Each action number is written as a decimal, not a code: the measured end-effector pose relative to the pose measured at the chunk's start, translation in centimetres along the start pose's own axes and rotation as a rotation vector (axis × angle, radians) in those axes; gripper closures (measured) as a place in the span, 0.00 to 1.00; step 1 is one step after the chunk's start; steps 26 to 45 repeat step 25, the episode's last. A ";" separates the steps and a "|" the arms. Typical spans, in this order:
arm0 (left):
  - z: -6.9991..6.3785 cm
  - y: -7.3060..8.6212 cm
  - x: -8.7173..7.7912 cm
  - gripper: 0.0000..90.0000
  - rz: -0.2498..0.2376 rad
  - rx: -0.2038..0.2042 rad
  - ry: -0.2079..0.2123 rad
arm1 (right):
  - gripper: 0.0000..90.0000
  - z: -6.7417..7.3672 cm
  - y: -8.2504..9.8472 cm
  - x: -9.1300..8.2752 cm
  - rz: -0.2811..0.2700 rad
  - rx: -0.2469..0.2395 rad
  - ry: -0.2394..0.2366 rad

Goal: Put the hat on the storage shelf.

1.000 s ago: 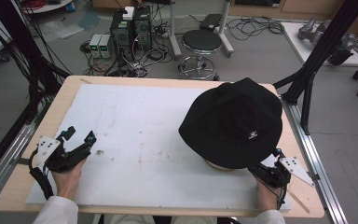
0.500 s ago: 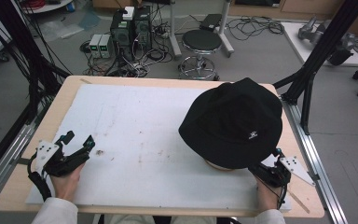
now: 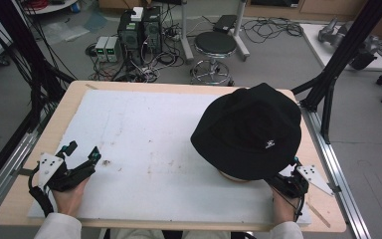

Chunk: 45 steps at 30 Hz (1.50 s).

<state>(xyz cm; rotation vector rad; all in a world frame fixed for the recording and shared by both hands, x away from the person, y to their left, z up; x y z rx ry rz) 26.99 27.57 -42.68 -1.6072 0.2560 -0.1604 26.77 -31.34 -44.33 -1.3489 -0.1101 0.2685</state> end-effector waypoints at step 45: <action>-0.4 0.1 0.4 0.26 0.008 -0.003 0.034 | 0.07 -0.4 0.1 -0.2 0.008 0.020 0.005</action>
Point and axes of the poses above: each handheld gripper's, and its own axes: x roughly forward along the jaws, y roughly out of its underside, z roughly to its left, the point moved 2 cm from there along x, roughly forward along the jaws
